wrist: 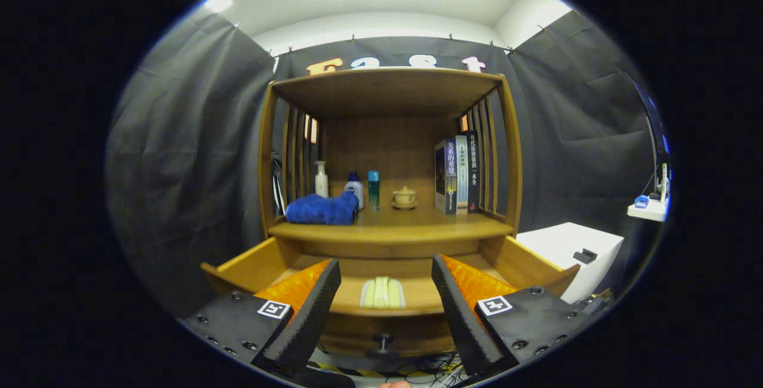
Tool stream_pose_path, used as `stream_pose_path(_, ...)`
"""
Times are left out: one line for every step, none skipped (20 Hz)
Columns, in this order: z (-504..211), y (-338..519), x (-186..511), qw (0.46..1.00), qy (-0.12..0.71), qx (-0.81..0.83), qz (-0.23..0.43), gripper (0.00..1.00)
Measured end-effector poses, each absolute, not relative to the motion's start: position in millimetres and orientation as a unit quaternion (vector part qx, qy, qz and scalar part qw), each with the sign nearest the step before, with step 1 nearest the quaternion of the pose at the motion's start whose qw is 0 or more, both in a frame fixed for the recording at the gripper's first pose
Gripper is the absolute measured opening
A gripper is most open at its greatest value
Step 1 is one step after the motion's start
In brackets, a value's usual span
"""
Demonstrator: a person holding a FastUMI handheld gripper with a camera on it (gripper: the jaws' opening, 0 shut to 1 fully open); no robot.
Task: Pull open the drawer, take out the items inside it, and place them on the countertop above the cabinet.
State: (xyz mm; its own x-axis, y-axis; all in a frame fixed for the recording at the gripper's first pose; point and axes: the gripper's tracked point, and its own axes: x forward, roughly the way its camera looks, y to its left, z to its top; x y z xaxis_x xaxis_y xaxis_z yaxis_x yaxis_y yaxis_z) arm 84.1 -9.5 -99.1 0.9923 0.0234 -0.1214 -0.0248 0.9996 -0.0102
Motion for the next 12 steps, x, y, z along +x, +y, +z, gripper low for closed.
stream_pose_path(-85,-12,100,0.997,0.070,0.001,0.012,0.98)
stream_pose_path(-74,-18,119,0.996,0.084,0.004,0.012,0.98)
stream_pose_path(-70,-25,141,0.995,0.101,-0.001,0.006,0.98)
stream_pose_path(-74,-30,156,0.992,0.129,-0.013,0.002,0.98)
stream_pose_path(-85,-31,169,0.986,0.164,-0.021,0.003,0.98)
stream_pose_path(-98,-26,180,0.981,0.195,-0.021,0.010,0.98)
stream_pose_path(-112,-23,191,0.974,0.226,-0.014,0.012,0.98)
stream_pose_path(-128,-16,196,0.966,0.259,-0.006,0.021,0.97)
stream_pose_path(-144,-11,199,0.956,0.293,0.002,0.024,0.97)
stream_pose_path(-162,-8,201,0.945,0.326,0.008,0.028,0.97)
stream_pose_path(-175,-6,202,0.935,0.354,0.012,0.030,0.97)
stream_pose_path(-190,-6,201,0.924,0.382,0.012,0.028,0.97)
